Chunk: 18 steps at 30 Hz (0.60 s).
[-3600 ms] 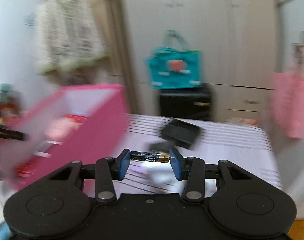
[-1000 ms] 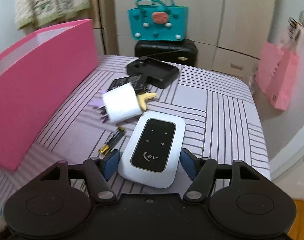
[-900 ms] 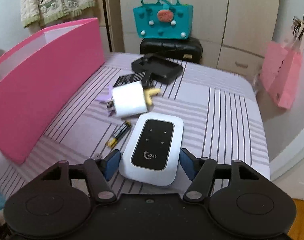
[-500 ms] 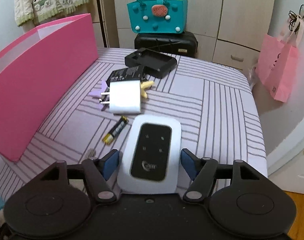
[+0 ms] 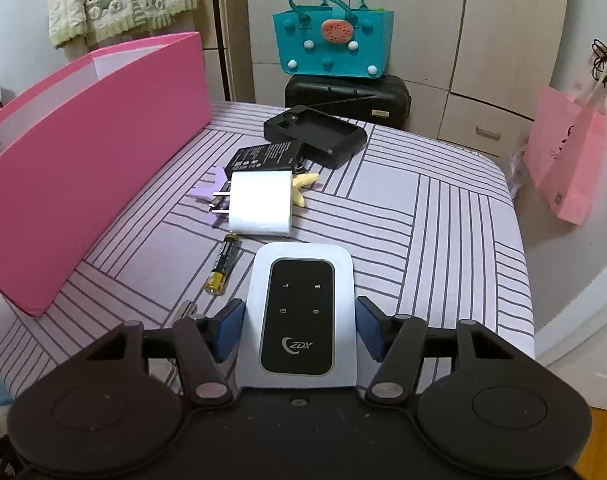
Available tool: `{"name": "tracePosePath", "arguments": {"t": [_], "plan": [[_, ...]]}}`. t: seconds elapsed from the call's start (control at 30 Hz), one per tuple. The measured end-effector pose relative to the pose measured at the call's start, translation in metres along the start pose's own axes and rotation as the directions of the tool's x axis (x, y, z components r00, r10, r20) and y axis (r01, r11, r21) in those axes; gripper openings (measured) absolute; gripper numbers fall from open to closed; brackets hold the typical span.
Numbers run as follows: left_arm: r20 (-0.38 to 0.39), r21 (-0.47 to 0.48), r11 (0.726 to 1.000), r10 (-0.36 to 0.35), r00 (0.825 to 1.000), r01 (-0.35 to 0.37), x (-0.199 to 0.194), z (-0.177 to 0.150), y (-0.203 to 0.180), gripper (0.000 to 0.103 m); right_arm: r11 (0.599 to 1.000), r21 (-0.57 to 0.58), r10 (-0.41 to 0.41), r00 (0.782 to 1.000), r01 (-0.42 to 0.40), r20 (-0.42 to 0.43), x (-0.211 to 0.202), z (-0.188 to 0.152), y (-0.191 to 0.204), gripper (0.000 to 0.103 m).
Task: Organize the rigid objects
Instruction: 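Return the right tool to the table and grasp the second white router, then carry the router into the box beside the first router and release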
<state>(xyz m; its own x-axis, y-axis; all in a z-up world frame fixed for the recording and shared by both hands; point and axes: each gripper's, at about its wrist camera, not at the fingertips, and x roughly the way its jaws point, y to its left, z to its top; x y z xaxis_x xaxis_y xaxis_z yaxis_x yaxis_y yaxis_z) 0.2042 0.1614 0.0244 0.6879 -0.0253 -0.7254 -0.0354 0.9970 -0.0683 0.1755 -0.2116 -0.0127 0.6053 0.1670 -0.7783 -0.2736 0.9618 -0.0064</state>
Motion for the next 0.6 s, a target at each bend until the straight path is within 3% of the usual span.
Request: {"name": "tracePosePath", "arguments": {"t": [0.33, 0.6], "plan": [[-0.002, 0.001, 1.0, 0.0, 1.0, 0.0, 0.0, 0.0, 0.002, 0.005, 1.0, 0.007, 0.001, 1.0, -0.001, 0.022, 0.0, 0.001, -0.002, 0.065], [0.003, 0.005, 1.0, -0.005, 1.0, 0.005, -0.003, 0.0, 0.003, 0.005, 1.0, -0.007, 0.012, 0.998, -0.012, 0.059, -0.03, 0.012, -0.001, 0.065]]}}
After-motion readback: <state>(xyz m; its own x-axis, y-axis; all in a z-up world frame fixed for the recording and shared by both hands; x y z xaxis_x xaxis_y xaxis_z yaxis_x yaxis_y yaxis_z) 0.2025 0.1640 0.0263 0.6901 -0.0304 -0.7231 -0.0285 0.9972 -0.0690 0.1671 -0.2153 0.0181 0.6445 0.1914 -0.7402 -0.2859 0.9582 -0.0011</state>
